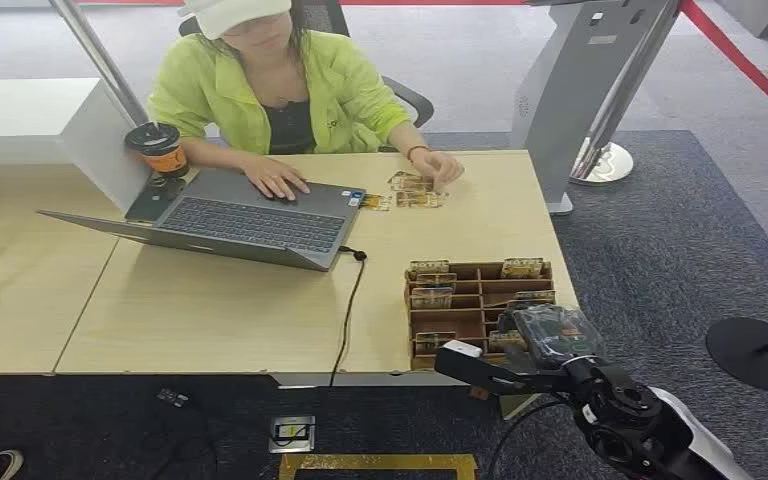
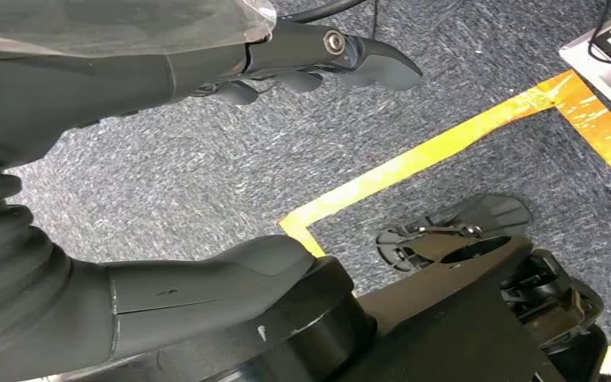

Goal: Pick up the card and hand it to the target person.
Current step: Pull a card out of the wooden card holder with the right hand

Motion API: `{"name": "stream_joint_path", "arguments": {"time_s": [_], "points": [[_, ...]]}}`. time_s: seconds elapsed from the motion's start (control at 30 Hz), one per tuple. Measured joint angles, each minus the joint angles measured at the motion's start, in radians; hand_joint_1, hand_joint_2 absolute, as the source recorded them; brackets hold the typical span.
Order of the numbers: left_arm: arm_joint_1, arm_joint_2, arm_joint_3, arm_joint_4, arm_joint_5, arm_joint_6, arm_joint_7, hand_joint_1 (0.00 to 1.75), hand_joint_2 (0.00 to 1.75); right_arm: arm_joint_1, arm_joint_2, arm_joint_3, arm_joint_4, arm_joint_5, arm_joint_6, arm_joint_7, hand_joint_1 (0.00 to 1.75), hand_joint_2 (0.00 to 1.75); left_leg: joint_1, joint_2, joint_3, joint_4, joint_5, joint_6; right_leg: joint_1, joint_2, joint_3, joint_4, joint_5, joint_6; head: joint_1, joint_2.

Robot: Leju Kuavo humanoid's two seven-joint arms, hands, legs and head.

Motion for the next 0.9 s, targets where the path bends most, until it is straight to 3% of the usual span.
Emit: {"name": "stream_joint_path", "arguments": {"time_s": [0.43,0.63,0.9], "points": [[0.000,-0.005,0.000,0.000,0.000,0.000,0.001,0.00,1.75,-0.001,0.000,0.000,0.000,0.000,0.000,0.000,0.92,1.75,0.000,0.000,0.000,0.000,0.000,0.000,0.000,0.000,0.000,0.000,0.000,0.000,0.000,0.000],[0.000,-0.006,0.000,0.000,0.000,0.000,0.001,0.00,1.75,-0.001,0.000,-0.001,0.000,0.000,-0.002,0.001,0.81,1.75,0.000,0.000,0.000,0.000,0.000,0.000,0.000,0.000,0.000,0.000,0.000,0.000,0.000,0.000],[0.000,-0.007,0.000,0.000,0.000,0.001,0.001,0.00,1.75,-0.001,0.000,-0.002,0.000,0.000,-0.003,0.003,0.84,1.75,0.000,0.000,0.000,0.000,0.000,0.000,0.000,0.000,0.000,0.000,0.000,0.000,0.000,0.000]]}}
